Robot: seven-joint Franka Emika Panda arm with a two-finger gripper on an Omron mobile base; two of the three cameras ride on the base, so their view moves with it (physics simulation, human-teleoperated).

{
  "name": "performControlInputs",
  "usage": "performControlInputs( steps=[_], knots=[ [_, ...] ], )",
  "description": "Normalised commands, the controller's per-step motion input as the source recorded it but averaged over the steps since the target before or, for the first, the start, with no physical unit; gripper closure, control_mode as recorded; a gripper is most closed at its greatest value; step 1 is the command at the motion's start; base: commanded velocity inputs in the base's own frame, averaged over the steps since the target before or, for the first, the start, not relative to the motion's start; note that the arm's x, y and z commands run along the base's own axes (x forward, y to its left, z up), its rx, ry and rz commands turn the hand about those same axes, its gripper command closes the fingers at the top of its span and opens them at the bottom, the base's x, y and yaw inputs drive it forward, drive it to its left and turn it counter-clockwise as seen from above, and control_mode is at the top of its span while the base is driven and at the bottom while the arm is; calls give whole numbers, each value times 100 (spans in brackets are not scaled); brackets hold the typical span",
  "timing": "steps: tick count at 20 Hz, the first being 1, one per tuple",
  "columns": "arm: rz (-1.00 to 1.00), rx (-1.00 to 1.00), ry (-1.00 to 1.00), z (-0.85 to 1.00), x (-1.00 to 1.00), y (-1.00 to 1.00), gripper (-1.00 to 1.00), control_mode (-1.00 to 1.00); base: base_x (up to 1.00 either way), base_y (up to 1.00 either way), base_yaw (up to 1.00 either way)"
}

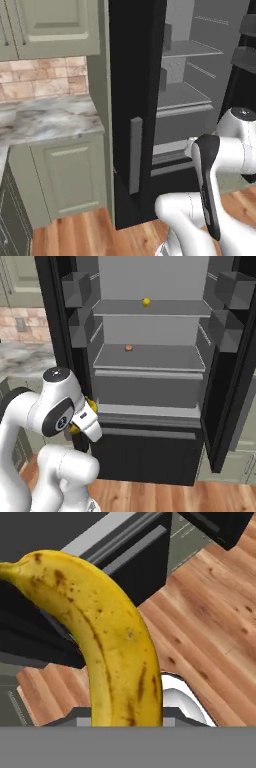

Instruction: Place the banana in the correct fridge rack based on whether it is a fruit or vegetable. Finally, close the fridge door.

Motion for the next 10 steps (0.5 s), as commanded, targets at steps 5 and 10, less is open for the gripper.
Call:
performControlInputs(
  steps=[5,10],
  knots=[
    [0,0,0,0,0,0,100,100,50,-93,21],
    [0,0,0,0,0,0,100,100,76,-23,25]
  ],
)
